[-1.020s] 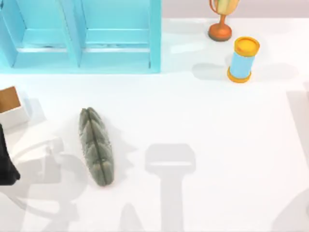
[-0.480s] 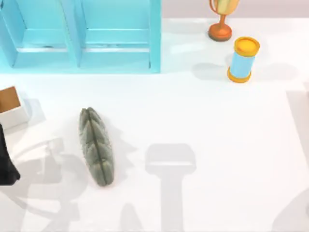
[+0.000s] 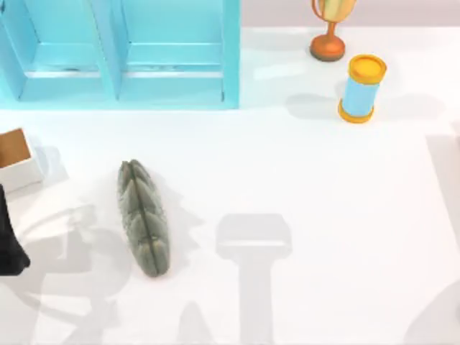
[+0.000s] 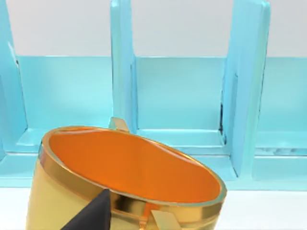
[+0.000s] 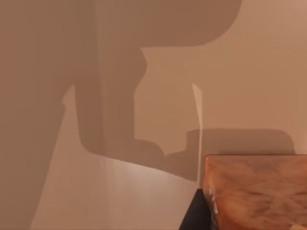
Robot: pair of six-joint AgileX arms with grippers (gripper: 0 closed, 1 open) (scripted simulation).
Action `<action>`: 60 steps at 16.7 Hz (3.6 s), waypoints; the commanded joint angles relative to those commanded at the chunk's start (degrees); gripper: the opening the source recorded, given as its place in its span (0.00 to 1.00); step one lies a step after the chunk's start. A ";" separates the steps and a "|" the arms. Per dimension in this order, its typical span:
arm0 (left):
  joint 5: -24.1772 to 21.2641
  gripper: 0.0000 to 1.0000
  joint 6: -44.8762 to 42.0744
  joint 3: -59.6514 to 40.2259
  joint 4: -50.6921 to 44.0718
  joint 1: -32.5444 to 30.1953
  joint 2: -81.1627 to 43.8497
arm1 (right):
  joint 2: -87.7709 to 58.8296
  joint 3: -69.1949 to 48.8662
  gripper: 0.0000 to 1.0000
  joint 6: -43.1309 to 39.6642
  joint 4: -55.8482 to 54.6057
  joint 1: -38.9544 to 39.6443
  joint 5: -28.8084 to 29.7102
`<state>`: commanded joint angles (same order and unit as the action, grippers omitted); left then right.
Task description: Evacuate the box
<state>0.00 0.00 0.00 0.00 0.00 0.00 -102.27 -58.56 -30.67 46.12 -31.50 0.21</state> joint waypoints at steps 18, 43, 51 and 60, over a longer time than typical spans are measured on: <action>0.00 1.00 0.00 0.00 0.00 0.00 0.00 | 6.15 -22.32 0.00 -1.82 22.50 -0.95 -0.12; 0.00 1.00 0.00 0.00 0.00 0.00 0.00 | 5.43 -10.63 0.00 42.99 12.33 45.54 0.27; 0.00 1.00 0.00 0.00 0.00 0.00 0.00 | 3.95 -5.26 0.00 50.47 9.31 50.19 -0.13; 0.00 1.00 0.00 0.00 0.00 0.00 0.00 | 0.63 -0.70 0.00 50.61 1.32 50.23 -0.14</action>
<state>0.00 0.00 0.00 0.00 0.00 0.00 -101.64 -59.27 19.94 47.44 18.73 0.07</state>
